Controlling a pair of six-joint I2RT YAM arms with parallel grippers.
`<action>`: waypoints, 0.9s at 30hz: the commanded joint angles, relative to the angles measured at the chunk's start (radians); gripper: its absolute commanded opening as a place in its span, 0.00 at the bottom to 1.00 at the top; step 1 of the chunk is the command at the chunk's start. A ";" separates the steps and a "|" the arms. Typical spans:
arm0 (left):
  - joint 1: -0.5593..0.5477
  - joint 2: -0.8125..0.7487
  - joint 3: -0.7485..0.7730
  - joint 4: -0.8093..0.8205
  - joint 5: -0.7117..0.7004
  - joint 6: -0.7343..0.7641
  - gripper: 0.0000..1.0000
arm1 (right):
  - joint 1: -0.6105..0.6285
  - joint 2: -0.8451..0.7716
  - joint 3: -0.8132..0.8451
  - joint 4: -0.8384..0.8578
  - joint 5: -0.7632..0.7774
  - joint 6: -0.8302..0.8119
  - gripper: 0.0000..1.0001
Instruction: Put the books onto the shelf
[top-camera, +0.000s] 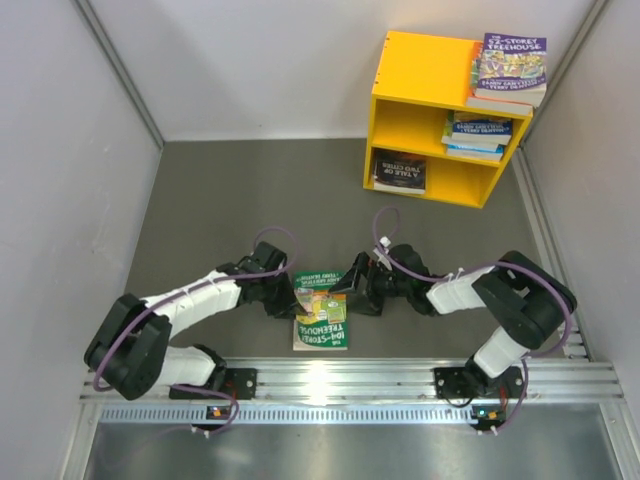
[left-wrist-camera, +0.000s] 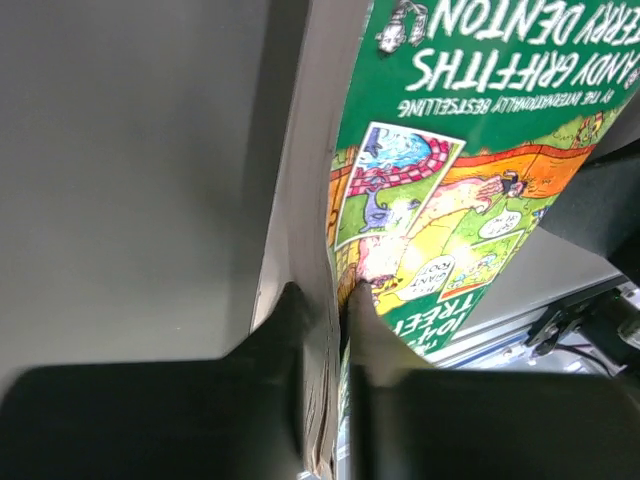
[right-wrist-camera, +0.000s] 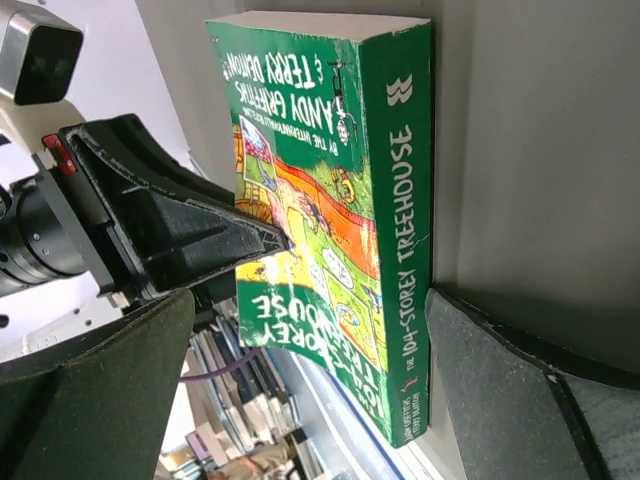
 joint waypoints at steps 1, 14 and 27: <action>-0.014 0.065 -0.047 0.218 -0.009 -0.049 0.00 | 0.026 0.020 -0.061 0.025 0.063 0.016 1.00; 0.022 -0.200 -0.183 0.393 0.012 -0.146 0.00 | 0.033 -0.051 -0.137 -0.044 0.066 0.016 1.00; 0.037 -0.295 -0.277 0.488 -0.012 -0.204 0.00 | 0.090 -0.042 -0.158 0.079 0.050 0.104 0.75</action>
